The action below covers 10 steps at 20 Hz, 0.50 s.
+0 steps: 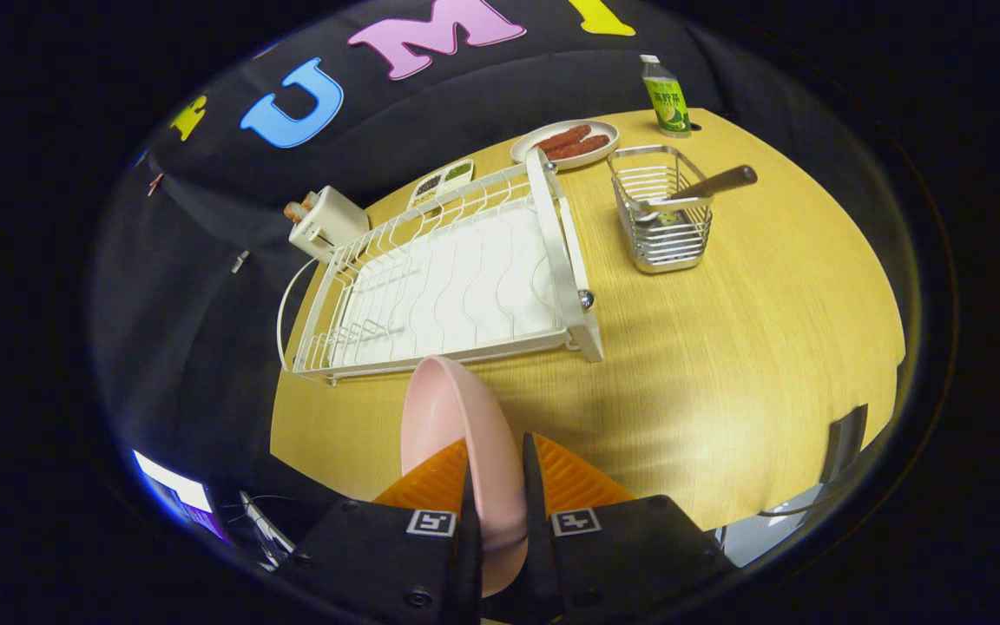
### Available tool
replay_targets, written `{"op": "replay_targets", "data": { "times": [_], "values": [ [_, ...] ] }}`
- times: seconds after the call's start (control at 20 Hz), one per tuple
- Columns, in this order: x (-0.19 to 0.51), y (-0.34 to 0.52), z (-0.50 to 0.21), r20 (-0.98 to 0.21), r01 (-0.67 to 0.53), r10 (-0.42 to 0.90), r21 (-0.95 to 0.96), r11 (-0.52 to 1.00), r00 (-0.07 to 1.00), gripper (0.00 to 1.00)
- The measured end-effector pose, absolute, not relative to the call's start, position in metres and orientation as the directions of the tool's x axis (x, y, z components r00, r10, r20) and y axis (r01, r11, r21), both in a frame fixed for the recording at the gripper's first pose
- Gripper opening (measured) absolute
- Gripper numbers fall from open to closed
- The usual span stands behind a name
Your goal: Take the plate from the dish rack, then take the spoon from the basket and place it into the plate.
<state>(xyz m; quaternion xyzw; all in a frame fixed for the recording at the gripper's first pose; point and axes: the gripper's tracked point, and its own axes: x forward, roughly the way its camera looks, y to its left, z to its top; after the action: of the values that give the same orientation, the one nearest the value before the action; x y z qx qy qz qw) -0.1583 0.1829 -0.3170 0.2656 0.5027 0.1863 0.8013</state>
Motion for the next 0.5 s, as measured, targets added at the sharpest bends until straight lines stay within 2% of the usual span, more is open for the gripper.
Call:
{"op": "replay_targets", "data": {
  "times": [0.35, 0.5],
  "values": [
    [-0.152, 0.206, -0.345, -0.677, -0.019, 0.620, 0.670, 0.743, 0.397, 0.25],
    [-0.150, 0.197, -0.361, -0.712, -0.010, 0.573, 0.623, 0.782, 0.406, 0.29]
  ]
}}
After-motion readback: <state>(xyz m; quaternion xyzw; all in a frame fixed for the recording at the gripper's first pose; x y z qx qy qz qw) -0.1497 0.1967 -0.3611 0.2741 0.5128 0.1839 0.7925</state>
